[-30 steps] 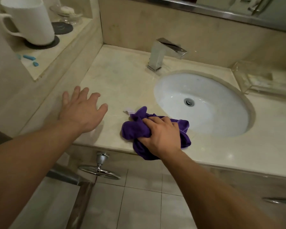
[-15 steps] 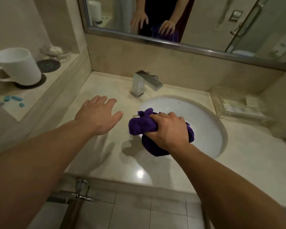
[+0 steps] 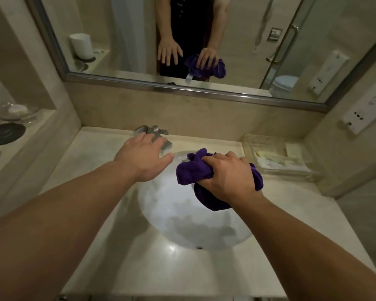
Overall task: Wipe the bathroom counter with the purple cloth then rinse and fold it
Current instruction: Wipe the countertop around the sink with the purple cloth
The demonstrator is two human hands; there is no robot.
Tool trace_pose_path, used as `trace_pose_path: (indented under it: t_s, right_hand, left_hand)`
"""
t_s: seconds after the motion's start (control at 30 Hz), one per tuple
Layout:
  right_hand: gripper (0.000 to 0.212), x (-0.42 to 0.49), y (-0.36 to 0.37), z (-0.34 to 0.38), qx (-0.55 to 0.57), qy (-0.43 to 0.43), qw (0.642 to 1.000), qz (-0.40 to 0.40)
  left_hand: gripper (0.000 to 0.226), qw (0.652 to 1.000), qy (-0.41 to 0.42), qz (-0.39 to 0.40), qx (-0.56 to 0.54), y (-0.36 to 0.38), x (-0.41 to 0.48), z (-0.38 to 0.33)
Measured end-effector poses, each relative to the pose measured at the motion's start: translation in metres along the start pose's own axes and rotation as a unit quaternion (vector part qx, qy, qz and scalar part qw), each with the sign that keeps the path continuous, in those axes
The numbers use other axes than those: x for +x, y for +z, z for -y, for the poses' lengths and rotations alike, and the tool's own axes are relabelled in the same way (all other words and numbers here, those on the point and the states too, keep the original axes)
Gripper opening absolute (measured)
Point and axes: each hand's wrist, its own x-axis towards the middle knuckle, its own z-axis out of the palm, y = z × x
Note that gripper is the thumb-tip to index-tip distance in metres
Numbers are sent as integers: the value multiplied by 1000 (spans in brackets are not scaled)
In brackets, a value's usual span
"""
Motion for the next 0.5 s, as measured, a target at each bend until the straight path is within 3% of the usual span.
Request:
trace_pose_path:
  t_s: [0.3,0.5]
  right_hand:
    - [29,65,26,-38,2,43,999,8]
    - [36,90,48,-64,-3,21,999,26]
  left_hand:
    - [62,999,39,8,-5,10,94,-2]
    - [61,996,15,56,61,27,133,-23]
